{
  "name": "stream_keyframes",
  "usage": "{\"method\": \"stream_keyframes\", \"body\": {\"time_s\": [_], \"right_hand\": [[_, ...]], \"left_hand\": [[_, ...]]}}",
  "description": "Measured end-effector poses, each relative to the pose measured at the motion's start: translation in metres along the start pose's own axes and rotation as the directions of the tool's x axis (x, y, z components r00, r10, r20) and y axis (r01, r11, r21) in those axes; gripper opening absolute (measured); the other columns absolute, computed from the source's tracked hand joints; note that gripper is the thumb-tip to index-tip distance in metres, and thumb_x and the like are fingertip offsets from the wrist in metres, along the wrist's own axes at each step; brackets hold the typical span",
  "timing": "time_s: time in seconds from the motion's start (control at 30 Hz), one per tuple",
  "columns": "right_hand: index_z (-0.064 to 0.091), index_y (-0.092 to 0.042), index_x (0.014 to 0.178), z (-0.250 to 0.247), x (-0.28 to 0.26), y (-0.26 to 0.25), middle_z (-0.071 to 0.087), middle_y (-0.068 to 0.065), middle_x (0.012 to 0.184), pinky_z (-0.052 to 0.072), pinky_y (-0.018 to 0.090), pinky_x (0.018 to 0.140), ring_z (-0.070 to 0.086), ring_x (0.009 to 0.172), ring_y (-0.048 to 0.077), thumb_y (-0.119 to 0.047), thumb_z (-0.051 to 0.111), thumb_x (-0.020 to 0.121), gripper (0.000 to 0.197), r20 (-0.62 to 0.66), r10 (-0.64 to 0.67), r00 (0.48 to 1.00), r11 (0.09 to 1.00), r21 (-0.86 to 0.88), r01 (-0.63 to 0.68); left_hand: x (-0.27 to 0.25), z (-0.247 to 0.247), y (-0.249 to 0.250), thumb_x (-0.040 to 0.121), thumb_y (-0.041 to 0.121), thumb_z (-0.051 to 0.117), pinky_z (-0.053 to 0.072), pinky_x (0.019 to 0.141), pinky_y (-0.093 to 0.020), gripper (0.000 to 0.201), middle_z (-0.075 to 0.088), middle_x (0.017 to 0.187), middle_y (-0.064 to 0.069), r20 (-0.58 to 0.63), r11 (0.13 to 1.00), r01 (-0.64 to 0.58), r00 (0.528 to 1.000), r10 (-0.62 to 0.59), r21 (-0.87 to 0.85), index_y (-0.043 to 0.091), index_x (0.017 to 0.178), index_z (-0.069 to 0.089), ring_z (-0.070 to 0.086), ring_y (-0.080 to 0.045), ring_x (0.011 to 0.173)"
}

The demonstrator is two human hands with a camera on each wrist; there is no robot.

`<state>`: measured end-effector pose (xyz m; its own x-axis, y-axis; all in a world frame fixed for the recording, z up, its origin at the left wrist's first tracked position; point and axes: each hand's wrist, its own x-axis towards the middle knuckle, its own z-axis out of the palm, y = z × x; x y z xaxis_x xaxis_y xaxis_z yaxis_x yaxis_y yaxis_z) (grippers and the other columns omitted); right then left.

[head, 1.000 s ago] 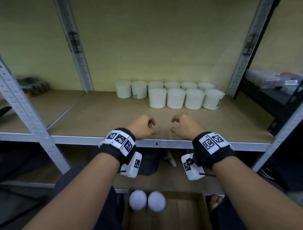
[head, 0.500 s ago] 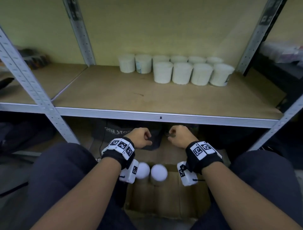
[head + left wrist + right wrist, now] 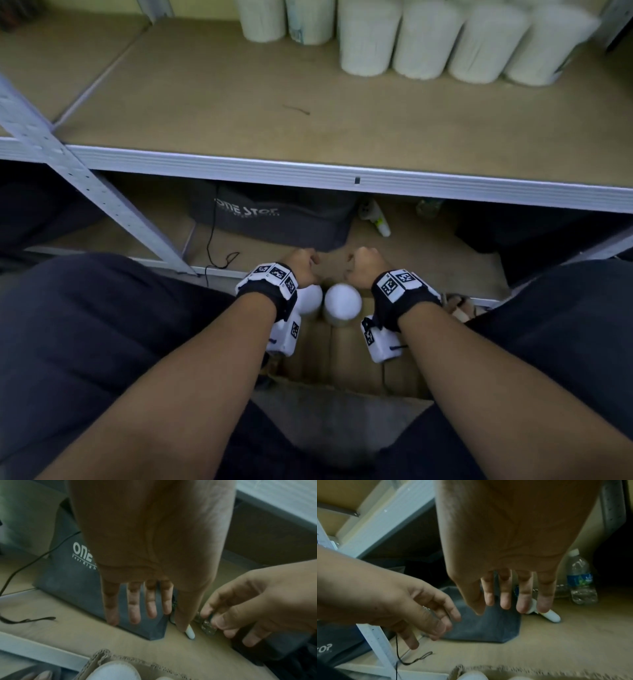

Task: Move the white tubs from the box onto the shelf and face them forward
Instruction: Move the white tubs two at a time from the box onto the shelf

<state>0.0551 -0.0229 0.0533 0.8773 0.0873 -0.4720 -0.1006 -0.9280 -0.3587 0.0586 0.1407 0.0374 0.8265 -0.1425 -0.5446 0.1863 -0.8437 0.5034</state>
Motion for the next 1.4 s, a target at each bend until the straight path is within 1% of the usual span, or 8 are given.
{"method": "stream_keyframes", "body": {"time_s": [0.37,0.6,0.8,0.97,1.07,1.17,1.27,1.4], "right_hand": [[0.045,-0.023,0.136,0.062,0.035,0.021,0.037,0.008,0.139,0.041,0.046,0.098,0.038,0.127,0.041,-0.028,0.06,0.086,0.052,0.129,0.072,0.989,0.986,-0.157,-0.051],[0.03,-0.026,0.145,0.101,0.052,0.032,0.026,0.007,0.147,0.037,0.044,0.106,0.036,0.131,0.039,-0.035,0.069,0.082,0.075,0.234,0.106,0.966,0.983,-0.168,-0.067],[0.03,-0.033,0.138,0.127,0.061,0.033,0.018,0.003,0.144,0.042,0.048,0.101,0.03,0.128,0.04,-0.041,0.079,0.067,0.087,0.253,0.185,0.95,0.979,-0.133,-0.155],[0.029,-0.039,0.138,0.137,0.066,0.033,0.014,0.006,0.144,0.043,0.051,0.1,0.033,0.126,0.04,-0.04,0.083,0.064,0.092,0.256,0.204,0.945,0.974,-0.15,-0.17],[0.03,-0.038,0.14,0.143,0.068,0.033,0.016,0.008,0.144,0.048,0.049,0.095,0.036,0.125,0.041,-0.036,0.084,0.065,0.093,0.239,0.194,0.951,0.976,-0.147,-0.162],[0.036,-0.034,0.137,0.145,0.068,0.033,0.02,0.009,0.142,0.052,0.045,0.09,0.039,0.121,0.04,-0.027,0.083,0.065,0.086,0.218,0.185,0.958,0.98,-0.118,-0.163],[0.039,-0.031,0.135,0.145,0.068,0.034,0.023,0.01,0.141,0.054,0.043,0.087,0.042,0.119,0.04,-0.025,0.085,0.063,0.085,0.203,0.175,0.963,0.982,-0.108,-0.156],[0.04,-0.029,0.133,0.141,0.062,0.036,0.021,0.01,0.143,0.053,0.04,0.086,0.041,0.12,0.039,-0.025,0.085,0.064,0.083,0.212,0.164,0.964,0.983,-0.118,-0.141]], "left_hand": [[0.037,0.04,-0.034,0.074,0.033,0.073,0.046,0.096,-0.04,0.063,0.043,0.132,-0.009,0.059,0.994,0.071,0.995,-0.076,0.084,0.024,0.131,0.046,0.051,-0.034,0.117],[0.055,0.066,-0.057,0.068,0.02,0.077,0.039,0.1,-0.042,0.073,0.032,0.134,-0.006,0.071,0.991,0.105,0.991,-0.11,0.079,0.028,0.131,0.041,0.034,-0.035,0.126],[0.069,0.088,-0.068,0.063,0.037,0.074,0.032,0.108,-0.044,0.077,0.025,0.141,0.0,0.002,0.973,0.132,0.991,-0.135,0.191,0.04,0.131,0.037,0.029,-0.033,0.13],[0.067,0.108,-0.074,0.047,0.048,0.077,0.044,0.087,-0.042,0.081,0.046,0.13,0.0,-0.188,0.925,0.145,0.979,-0.083,0.35,0.037,0.122,0.048,0.049,-0.03,0.112],[0.076,0.12,-0.079,0.036,0.053,0.077,0.046,0.078,-0.039,0.085,0.054,0.12,0.0,-0.197,0.914,0.162,0.976,-0.093,0.373,0.038,0.116,0.049,0.059,-0.027,0.099],[0.076,0.121,-0.078,0.04,0.051,0.078,0.045,0.083,-0.043,0.087,0.054,0.124,-0.003,-0.231,0.887,0.205,0.966,-0.115,0.414,0.036,0.119,0.047,0.061,-0.028,0.096],[0.076,0.12,-0.077,0.053,0.044,0.078,0.036,0.096,-0.048,0.088,0.039,0.138,-0.005,-0.177,0.882,0.175,0.979,-0.106,0.438,0.036,0.13,0.036,0.052,-0.032,0.115],[0.074,0.116,-0.077,0.054,0.041,0.078,0.033,0.101,-0.048,0.092,0.032,0.141,-0.005,-0.148,0.902,0.154,0.984,-0.102,0.404,0.036,0.133,0.031,0.044,-0.032,0.124]]}}
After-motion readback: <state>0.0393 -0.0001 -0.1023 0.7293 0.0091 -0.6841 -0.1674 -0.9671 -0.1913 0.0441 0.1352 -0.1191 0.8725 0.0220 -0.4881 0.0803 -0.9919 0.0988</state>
